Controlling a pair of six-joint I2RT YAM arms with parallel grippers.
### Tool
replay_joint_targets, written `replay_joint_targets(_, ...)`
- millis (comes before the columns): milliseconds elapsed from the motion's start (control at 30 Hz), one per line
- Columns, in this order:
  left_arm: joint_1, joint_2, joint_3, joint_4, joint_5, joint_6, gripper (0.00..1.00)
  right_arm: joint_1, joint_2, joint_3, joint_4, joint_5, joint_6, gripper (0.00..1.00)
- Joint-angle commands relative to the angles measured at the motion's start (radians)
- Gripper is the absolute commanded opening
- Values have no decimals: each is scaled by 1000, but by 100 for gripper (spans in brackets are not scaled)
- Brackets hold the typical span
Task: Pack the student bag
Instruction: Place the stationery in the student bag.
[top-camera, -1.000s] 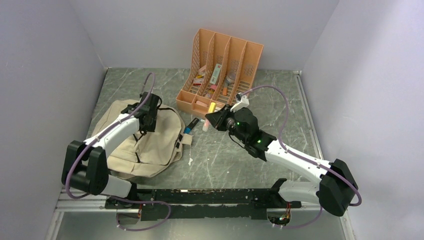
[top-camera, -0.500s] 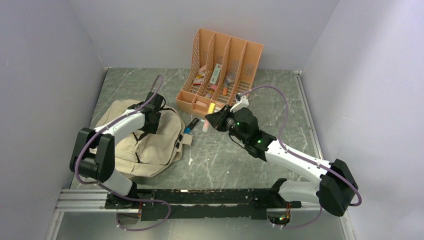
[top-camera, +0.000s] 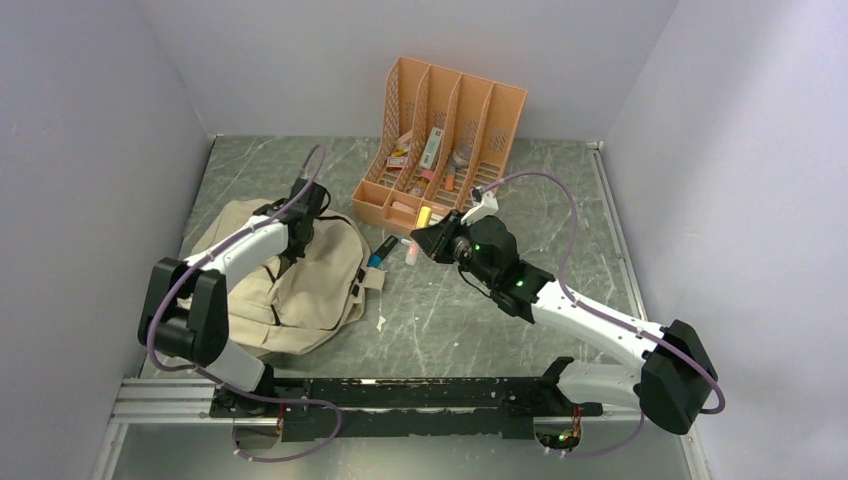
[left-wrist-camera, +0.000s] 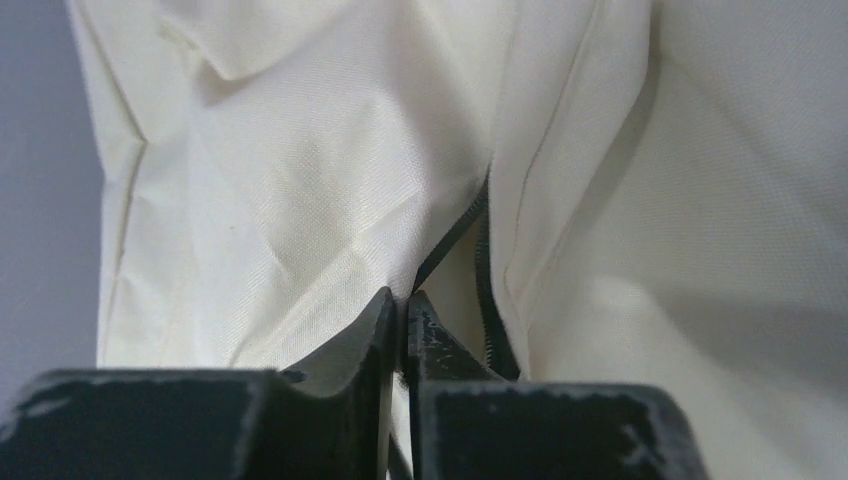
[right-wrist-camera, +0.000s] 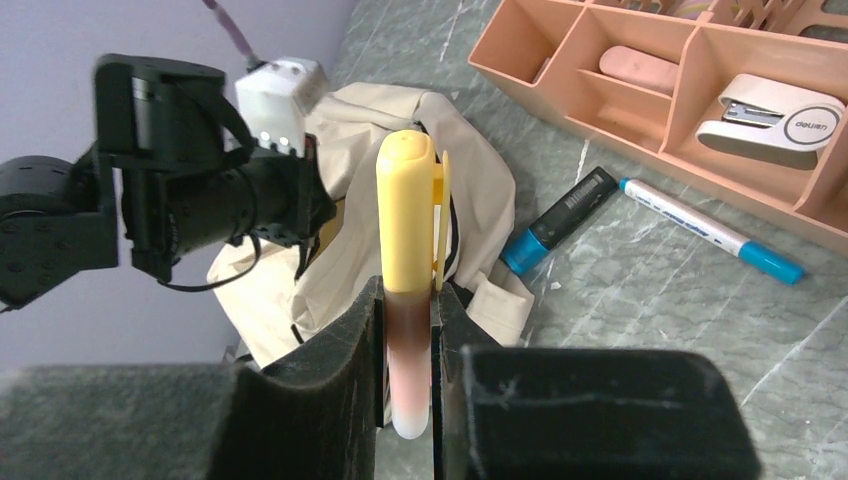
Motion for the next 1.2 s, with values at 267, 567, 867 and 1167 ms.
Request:
replay_joint_targets(267,5,-199,113,-70,-23,-26,5,3,44,33,139,-179,44,0)
replay_joint_targets(567,5,-271,120,-95,57,-27,5,28,325,212,232,-351,207,0)
replay_joint_targets(867,5,-311,112,-89,110,-31,5,110,622,415,228,-424,307,0)
replay_joint_targets(1167,5,-336,107,-63,190,-18,5,160,854,600,183,-542,345,0)
